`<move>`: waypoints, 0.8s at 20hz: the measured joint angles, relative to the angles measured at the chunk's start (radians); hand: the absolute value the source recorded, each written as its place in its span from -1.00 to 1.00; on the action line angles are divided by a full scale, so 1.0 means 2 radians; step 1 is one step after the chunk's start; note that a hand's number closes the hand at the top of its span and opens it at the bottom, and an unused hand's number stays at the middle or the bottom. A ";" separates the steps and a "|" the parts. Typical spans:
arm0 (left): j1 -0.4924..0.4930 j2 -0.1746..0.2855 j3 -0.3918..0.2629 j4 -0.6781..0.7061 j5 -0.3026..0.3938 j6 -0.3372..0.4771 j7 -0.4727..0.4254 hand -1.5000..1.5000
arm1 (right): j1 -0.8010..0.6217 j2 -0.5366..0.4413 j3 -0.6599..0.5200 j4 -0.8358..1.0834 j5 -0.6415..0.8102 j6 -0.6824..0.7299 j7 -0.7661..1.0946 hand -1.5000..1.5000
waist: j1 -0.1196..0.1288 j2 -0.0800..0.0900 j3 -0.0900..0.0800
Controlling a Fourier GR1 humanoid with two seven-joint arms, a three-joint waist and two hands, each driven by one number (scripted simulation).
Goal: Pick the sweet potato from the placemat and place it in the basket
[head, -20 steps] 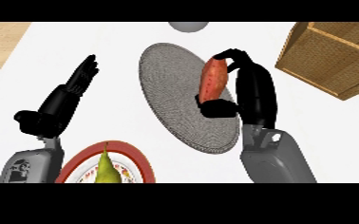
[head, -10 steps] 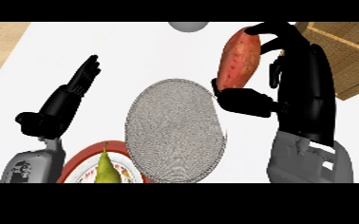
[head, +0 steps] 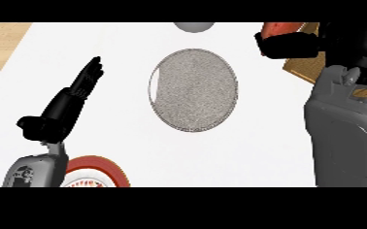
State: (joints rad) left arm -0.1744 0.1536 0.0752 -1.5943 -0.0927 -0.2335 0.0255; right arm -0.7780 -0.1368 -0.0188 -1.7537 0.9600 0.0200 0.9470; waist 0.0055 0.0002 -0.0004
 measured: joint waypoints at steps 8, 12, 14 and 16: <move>-0.004 0.003 0.000 0.002 0.000 -0.006 -0.002 0.00 | -0.069 -0.062 -0.091 0.144 -0.005 -0.076 -0.060 1.00 | 0.003 0.002 0.000; 0.000 0.002 -0.001 0.000 -0.001 -0.006 -0.004 0.00 | -0.088 -0.083 -0.116 0.202 0.004 -0.124 -0.081 1.00 | 0.004 0.002 0.000; -0.001 0.003 0.004 0.008 0.002 -0.007 -0.012 0.00 | -0.096 -0.101 -0.132 0.236 -0.004 -0.136 -0.097 1.00 | 0.003 0.002 0.000; -0.003 0.000 0.001 0.011 -0.001 -0.004 -0.010 0.00 | -0.100 -0.117 -0.145 0.265 -0.014 -0.143 -0.114 1.00 | 0.003 0.002 0.000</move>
State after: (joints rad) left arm -0.1811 0.1535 0.0778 -1.5717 -0.0952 -0.2420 0.0046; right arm -0.9781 -0.3718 -0.3095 -1.2245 0.9315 -0.2656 0.7193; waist 0.0110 0.0036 0.0001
